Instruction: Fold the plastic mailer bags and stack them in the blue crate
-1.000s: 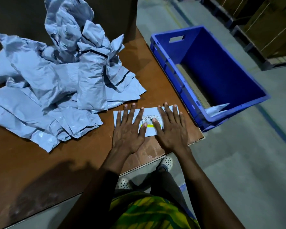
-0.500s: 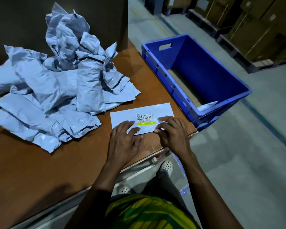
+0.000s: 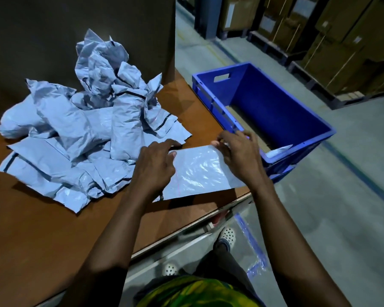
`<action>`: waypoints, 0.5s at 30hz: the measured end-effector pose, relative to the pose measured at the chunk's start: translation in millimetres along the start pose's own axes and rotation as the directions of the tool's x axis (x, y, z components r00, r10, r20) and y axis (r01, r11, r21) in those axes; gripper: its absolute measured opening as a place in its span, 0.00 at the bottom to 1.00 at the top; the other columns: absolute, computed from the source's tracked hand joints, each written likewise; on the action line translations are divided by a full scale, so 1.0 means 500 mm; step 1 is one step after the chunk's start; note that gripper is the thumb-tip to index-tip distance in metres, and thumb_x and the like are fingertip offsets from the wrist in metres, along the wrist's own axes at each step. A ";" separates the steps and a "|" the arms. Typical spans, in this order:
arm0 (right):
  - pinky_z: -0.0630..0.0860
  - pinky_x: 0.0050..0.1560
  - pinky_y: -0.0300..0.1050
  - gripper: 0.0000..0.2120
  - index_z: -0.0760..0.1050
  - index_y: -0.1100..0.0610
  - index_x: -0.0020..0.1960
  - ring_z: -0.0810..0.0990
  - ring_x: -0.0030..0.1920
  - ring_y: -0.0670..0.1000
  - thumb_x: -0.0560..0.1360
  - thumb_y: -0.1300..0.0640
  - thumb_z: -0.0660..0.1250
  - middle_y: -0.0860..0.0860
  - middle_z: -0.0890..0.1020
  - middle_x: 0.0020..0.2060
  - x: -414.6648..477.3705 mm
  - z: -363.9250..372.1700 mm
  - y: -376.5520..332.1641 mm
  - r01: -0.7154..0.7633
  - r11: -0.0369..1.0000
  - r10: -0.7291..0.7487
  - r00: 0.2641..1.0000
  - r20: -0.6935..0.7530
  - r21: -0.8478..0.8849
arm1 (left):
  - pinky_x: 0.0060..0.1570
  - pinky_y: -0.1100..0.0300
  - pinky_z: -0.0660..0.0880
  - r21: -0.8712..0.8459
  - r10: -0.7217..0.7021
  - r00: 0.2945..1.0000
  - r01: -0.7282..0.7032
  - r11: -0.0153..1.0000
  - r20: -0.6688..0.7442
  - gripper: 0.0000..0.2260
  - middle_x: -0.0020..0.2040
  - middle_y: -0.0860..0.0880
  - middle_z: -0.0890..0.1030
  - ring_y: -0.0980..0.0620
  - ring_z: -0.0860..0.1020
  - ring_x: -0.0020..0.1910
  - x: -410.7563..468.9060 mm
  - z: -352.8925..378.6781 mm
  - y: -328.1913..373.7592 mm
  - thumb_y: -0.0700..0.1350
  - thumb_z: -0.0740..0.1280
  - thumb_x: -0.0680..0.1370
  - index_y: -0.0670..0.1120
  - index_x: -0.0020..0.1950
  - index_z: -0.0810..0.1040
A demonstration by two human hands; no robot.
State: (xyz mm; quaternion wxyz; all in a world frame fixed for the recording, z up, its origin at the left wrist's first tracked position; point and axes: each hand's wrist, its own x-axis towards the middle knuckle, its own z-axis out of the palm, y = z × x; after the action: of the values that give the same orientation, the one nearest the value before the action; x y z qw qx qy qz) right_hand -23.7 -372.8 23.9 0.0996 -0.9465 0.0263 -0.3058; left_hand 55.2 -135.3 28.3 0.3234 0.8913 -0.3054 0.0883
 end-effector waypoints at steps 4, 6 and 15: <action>0.65 0.69 0.58 0.08 0.82 0.53 0.56 0.81 0.55 0.56 0.81 0.50 0.70 0.50 0.84 0.51 -0.050 0.097 0.008 -0.097 0.995 0.093 0.975 0.204 0.012 | 0.55 0.47 0.71 0.211 -0.089 0.990 0.064 0.975 0.113 0.13 0.55 0.42 0.81 0.38 0.77 0.56 -0.036 0.104 -0.057 0.37 0.68 0.79 0.45 0.62 0.81; 0.64 0.74 0.61 0.13 0.81 0.54 0.63 0.80 0.64 0.56 0.83 0.50 0.67 0.52 0.84 0.60 -0.094 0.124 -0.018 -0.139 0.989 0.124 0.968 0.219 0.053 | 0.66 0.45 0.71 0.149 -0.040 0.992 0.022 0.989 0.119 0.15 0.65 0.40 0.79 0.36 0.76 0.66 -0.078 0.146 -0.054 0.39 0.66 0.81 0.41 0.68 0.78; 0.47 0.83 0.54 0.28 0.62 0.45 0.83 0.50 0.84 0.51 0.86 0.38 0.47 0.44 0.61 0.82 -0.158 0.151 -0.071 -0.122 0.993 0.110 0.887 0.448 -0.003 | 0.81 0.41 0.49 0.292 -0.102 0.964 0.026 0.956 0.246 0.28 0.85 0.47 0.53 0.43 0.47 0.84 -0.132 0.205 -0.063 0.57 0.44 0.86 0.47 0.85 0.54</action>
State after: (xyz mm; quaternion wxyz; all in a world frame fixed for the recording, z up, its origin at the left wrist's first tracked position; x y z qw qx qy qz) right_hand -44.3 -316.3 -74.1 0.1332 -0.9868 0.0553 -0.0738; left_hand 17.2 -148.7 -91.1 0.1512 0.9420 -0.2996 0.0040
